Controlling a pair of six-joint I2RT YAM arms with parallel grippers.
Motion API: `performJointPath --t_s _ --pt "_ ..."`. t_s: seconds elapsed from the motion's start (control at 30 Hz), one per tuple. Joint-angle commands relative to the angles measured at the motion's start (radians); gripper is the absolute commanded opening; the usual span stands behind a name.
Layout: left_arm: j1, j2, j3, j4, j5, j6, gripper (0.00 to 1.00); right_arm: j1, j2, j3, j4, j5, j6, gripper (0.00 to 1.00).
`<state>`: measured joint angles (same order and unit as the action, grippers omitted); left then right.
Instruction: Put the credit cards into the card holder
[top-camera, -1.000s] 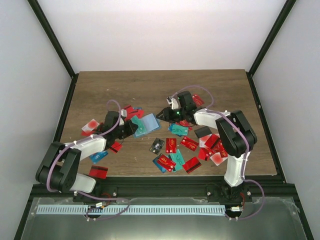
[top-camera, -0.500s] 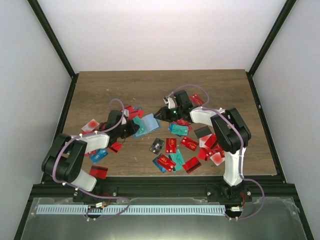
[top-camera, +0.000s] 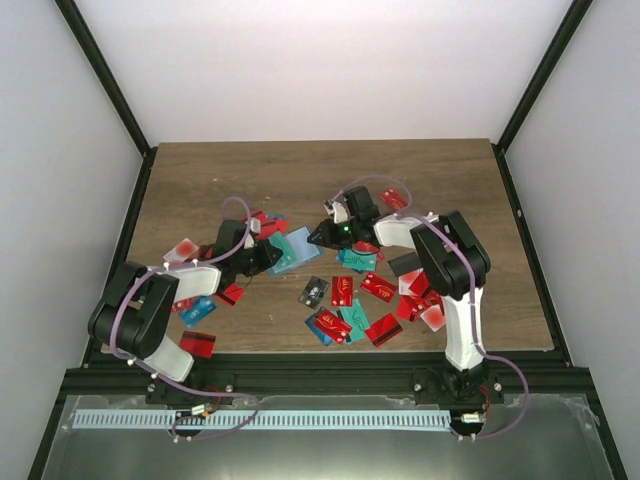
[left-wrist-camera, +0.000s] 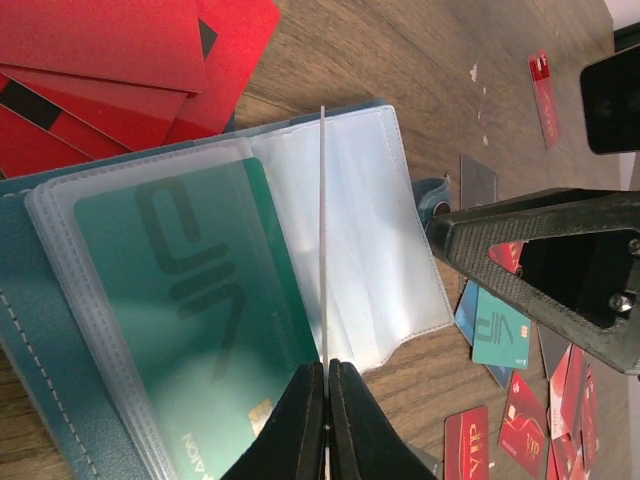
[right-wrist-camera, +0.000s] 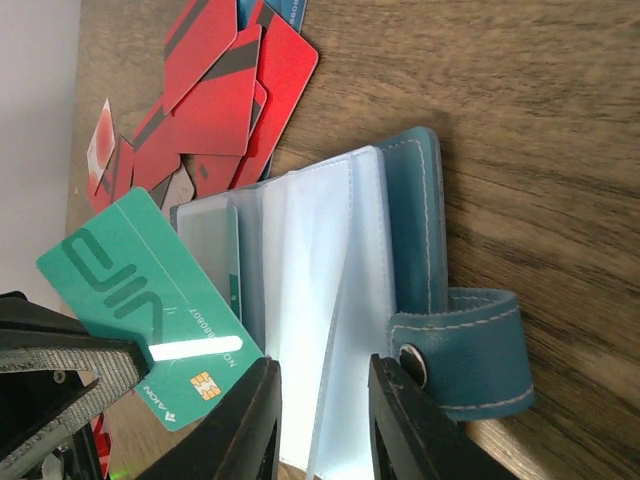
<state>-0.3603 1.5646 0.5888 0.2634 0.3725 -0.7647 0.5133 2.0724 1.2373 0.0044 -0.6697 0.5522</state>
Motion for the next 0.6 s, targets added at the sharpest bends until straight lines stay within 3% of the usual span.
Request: performJointPath --t_s 0.0,0.57 --pt "0.004 0.019 0.019 0.049 0.028 -0.018 0.04 0.008 0.021 0.023 -0.010 0.025 -0.021 0.25" --pt "0.008 0.044 -0.046 0.212 0.073 -0.142 0.04 0.009 0.022 -0.061 0.019 0.046 -0.006 0.11"
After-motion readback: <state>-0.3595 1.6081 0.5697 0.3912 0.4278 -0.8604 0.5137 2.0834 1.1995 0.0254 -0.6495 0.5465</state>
